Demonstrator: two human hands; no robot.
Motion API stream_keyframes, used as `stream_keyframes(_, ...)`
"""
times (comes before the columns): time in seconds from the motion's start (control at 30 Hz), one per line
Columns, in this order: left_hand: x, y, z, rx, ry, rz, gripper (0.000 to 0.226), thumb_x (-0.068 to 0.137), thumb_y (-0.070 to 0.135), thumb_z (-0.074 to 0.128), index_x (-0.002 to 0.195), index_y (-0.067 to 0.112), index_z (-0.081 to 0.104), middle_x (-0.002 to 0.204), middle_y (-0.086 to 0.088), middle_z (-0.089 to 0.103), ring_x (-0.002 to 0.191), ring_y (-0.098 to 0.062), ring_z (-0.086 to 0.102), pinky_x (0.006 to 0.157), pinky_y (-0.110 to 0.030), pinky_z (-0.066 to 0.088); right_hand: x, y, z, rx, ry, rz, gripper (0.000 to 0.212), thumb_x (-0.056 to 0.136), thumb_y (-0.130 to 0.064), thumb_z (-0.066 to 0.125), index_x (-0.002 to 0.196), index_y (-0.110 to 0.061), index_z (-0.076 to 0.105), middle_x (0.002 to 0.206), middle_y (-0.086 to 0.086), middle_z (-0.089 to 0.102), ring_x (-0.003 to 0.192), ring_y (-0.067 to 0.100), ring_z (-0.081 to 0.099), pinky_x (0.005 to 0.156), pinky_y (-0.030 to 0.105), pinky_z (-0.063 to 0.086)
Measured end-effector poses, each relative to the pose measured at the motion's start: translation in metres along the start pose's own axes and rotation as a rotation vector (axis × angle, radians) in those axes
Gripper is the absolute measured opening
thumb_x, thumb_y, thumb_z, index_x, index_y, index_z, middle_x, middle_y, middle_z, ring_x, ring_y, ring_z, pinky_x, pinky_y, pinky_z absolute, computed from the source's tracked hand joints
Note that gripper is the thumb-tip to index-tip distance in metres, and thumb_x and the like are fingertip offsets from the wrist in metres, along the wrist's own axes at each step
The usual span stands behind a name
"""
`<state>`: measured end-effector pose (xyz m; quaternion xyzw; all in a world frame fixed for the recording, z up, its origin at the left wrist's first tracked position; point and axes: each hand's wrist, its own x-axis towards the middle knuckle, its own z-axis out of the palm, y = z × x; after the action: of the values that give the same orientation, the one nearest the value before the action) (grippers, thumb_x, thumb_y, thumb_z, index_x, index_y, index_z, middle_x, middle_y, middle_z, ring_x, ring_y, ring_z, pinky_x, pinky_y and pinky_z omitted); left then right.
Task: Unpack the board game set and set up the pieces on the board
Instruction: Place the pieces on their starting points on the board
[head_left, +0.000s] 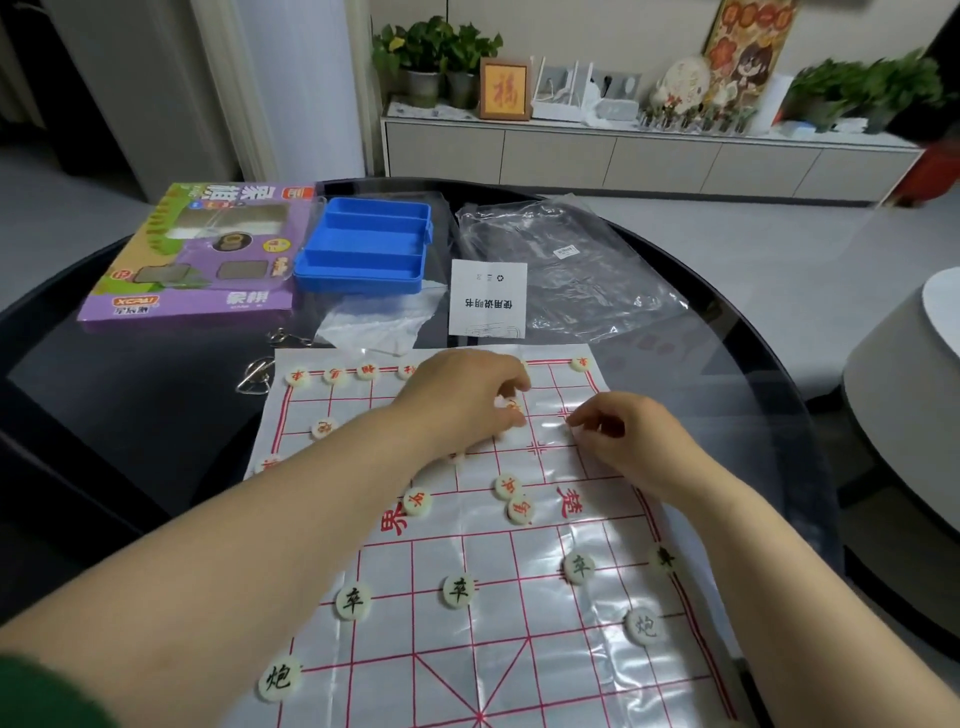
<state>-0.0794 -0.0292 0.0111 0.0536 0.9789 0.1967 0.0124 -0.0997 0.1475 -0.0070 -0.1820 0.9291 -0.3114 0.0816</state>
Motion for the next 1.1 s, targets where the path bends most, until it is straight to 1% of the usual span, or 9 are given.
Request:
stream_keyframes(0.07,0.008,0.01,0.006,0.033,-0.006,0.038,0.035,0.084,0.035,0.06,0.119,0.028,0.055,0.116,0.01,0.06,0.105,-0.01,0.052,0.081,-0.022,0.039,-0.001,0.004,-0.002,0.044,0.023,0.009,0.016,0.087,-0.007,0.055,0.099,-0.011,0.065,0.085,-0.002,0.058,0.076,0.011,0.052,0.057,0.003,0.038)
stream_keyframes(0.23,0.017,0.015,0.015,0.064,0.008,0.037,0.038,0.084,0.037,0.059,0.12,0.028,0.054,0.115,0.007,0.061,0.105,-0.014,0.051,0.079,-0.022,0.034,-0.002,0.016,-0.005,0.043,0.15,0.064,0.016,0.085,-0.006,0.055,0.097,-0.008,0.066,0.071,-0.009,0.052,0.065,0.006,0.045,0.054,0.003,0.035)
stream_keyframes(0.3,0.021,0.02,0.019,0.047,0.043,0.036,0.038,0.084,0.037,0.06,0.121,0.028,0.053,0.114,0.008,0.062,0.107,-0.015,0.051,0.081,-0.022,0.034,-0.002,0.018,-0.005,0.047,0.146,0.066,0.015,0.086,-0.007,0.056,0.097,-0.008,0.066,0.076,-0.005,0.056,0.069,0.009,0.047,0.055,0.004,0.036)
stream_keyframes(0.4,0.024,0.029,0.024,0.009,0.048,0.038,0.042,0.083,0.037,0.062,0.122,0.027,0.053,0.114,0.007,0.062,0.109,-0.016,0.051,0.089,-0.025,0.036,-0.002,0.018,-0.004,0.006,0.123,0.034,0.014,0.086,-0.009,0.056,0.097,-0.009,0.066,0.072,-0.013,0.049,0.063,0.002,0.044,0.055,0.002,0.037)
stream_keyframes(0.53,0.015,0.026,0.021,-0.064,0.011,-0.002,0.044,0.082,0.04,0.062,0.123,0.027,0.053,0.117,0.008,0.061,0.111,-0.015,0.05,0.092,-0.025,0.037,0.0,0.018,-0.005,-0.014,0.109,0.031,0.015,0.087,-0.016,0.058,0.1,-0.011,0.064,0.07,-0.014,0.048,0.062,0.001,0.043,0.052,0.005,0.036)
stream_keyframes(0.67,-0.013,0.001,0.005,-0.08,0.045,-0.106,0.031,0.089,0.03,0.054,0.119,0.03,0.056,0.131,0.007,0.052,0.122,-0.015,0.043,0.1,-0.028,0.034,0.007,0.007,0.001,-0.035,0.121,0.003,0.027,0.085,-0.025,0.06,0.11,-0.013,0.06,0.091,-0.002,0.052,0.079,0.011,0.045,0.059,0.02,0.03)
stream_keyframes(0.8,-0.053,-0.025,-0.015,-0.122,0.086,-0.187,0.027,0.09,0.023,0.053,0.115,0.028,0.059,0.132,0.008,0.05,0.124,-0.012,0.04,0.102,-0.025,0.03,0.013,-0.004,0.012,-0.099,0.098,-0.026,0.032,0.087,-0.025,0.058,0.115,-0.01,0.058,0.111,0.006,0.053,0.102,0.019,0.05,0.073,0.02,0.032)
stream_keyframes(1.0,-0.098,-0.051,-0.019,-0.158,0.136,-0.21,0.023,0.086,0.02,0.058,0.106,0.029,0.063,0.107,0.018,0.052,0.104,-0.001,0.041,0.095,-0.021,0.03,0.016,-0.004,0.01,-0.141,0.081,-0.037,0.029,0.087,-0.022,0.058,0.112,-0.009,0.061,0.11,0.008,0.054,0.101,0.02,0.051,0.073,0.02,0.032)
stream_keyframes(1.1,-0.106,-0.055,-0.013,-0.141,0.143,-0.199,0.025,0.085,0.021,0.058,0.109,0.028,0.063,0.104,0.02,0.05,0.106,-0.002,0.042,0.092,-0.017,0.028,0.013,-0.005,0.006,-0.138,0.063,-0.039,0.032,0.087,-0.022,0.058,0.118,-0.012,0.058,0.109,0.005,0.052,0.097,0.018,0.049,0.073,0.019,0.031)
